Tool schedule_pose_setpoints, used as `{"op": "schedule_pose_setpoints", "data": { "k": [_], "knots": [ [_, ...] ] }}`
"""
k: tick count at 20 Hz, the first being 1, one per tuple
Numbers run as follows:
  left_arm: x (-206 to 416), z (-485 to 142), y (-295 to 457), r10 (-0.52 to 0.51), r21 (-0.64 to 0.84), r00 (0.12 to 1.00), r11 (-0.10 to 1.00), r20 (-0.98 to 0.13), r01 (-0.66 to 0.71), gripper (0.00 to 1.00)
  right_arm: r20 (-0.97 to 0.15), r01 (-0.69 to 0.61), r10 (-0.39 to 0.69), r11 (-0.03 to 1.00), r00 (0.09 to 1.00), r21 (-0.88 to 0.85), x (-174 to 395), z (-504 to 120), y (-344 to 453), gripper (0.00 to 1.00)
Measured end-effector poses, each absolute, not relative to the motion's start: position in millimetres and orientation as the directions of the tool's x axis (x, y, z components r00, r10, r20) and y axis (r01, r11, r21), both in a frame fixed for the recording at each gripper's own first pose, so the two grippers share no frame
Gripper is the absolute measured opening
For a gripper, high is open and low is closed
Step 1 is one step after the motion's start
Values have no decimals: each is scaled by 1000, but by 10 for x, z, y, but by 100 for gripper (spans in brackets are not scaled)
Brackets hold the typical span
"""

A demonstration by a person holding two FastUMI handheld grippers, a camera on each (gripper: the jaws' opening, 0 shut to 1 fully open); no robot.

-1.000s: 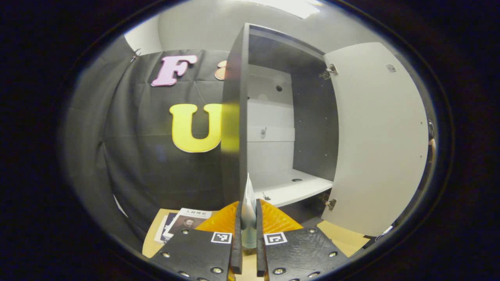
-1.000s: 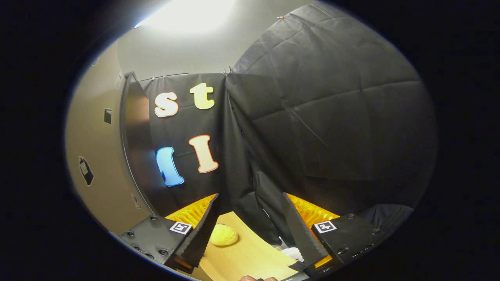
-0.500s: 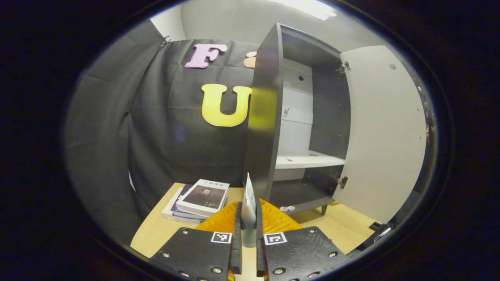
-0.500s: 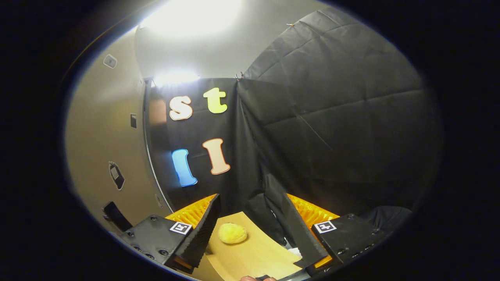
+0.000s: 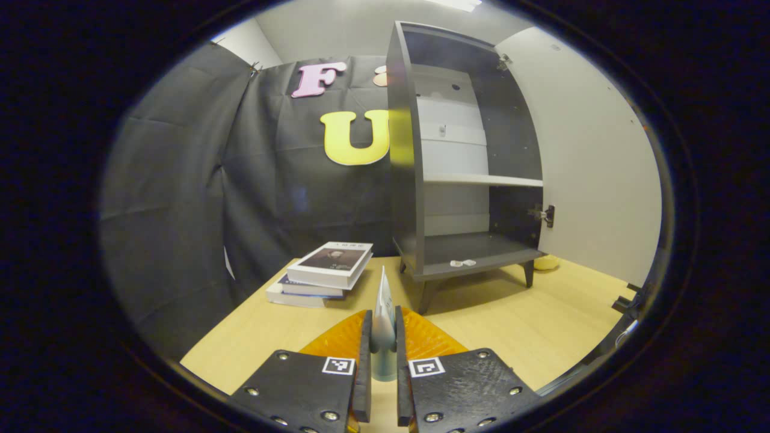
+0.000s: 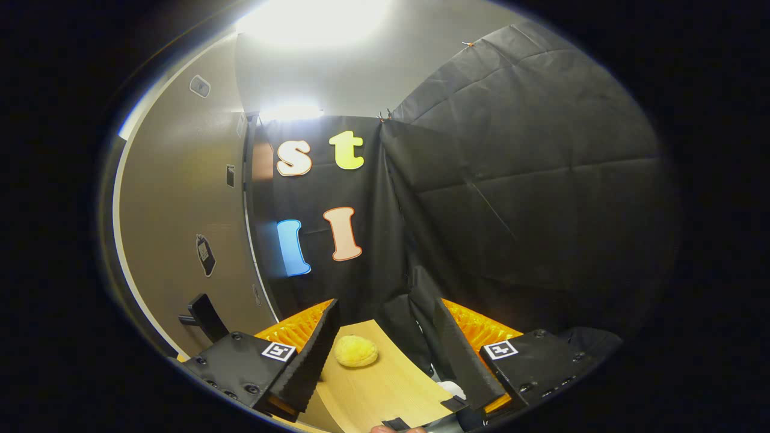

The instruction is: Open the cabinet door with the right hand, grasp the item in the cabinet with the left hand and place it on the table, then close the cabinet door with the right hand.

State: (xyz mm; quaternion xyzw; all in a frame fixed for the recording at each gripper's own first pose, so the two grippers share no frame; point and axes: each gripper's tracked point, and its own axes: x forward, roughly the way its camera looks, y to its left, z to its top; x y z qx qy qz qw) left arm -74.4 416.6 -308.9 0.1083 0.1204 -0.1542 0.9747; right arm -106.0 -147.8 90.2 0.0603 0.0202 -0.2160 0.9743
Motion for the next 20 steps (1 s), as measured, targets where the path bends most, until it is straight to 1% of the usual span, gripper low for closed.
{"op": "schedule_pose_setpoints", "data": {
  "k": [1,2,5,6,7,8,11,13,14,15,16,18,20],
  "knots": [
    [-777,-3215,4189,-267,170,924,932,-275,320,14,-77,423,-416,899,906,118,-1026,867,-1477,92],
    [-798,-3323,4199,-263,166,924,934,-279,316,22,-90,421,-412,898,907,129,-1016,824,-1465,98],
    [-813,-3598,4293,-237,154,928,945,-287,289,22,-92,413,-404,901,910,129,-956,761,-1463,98],
    [-818,-3667,4276,-241,154,927,944,-287,293,18,-112,424,-411,895,905,143,-943,691,-1485,98],
    [-816,-3747,4285,-238,165,926,941,-293,294,22,-127,417,-399,891,908,178,-940,637,-1461,98],
    [-846,-3797,4288,-239,171,925,939,-294,297,18,-127,411,-392,888,911,207,-923,655,-1432,98],
    [-906,-3893,4320,-245,177,925,936,-291,304,18,-131,432,-413,878,901,205,-902,663,-1502,98],
    [-942,-3932,4299,-255,182,923,932,-287,314,20,-141,443,-423,877,895,186,-890,641,-1504,98],
    [-977,-3986,4313,-257,184,920,930,-295,319,17,-146,452,-430,873,891,182,-883,620,-1515,98],
    [-995,-4032,4314,-261,180,916,929,-303,324,17,-150,451,-429,873,891,183,-873,603,-1501,98],
    [-1012,-4044,4324,-261,180,919,929,-296,322,21,-159,450,-426,874,891,184,-860,553,-1466,98],
    [-1070,-4020,4318,-273,174,919,928,-285,329,22,-194,463,-429,864,882,197,-881,400,-1493,98],
    [-1093,-4027,4309,-284,166,914,926,-290,340,23,-206,472,-431,851,879,231,-904,337,-1484,98]
  ]
}}
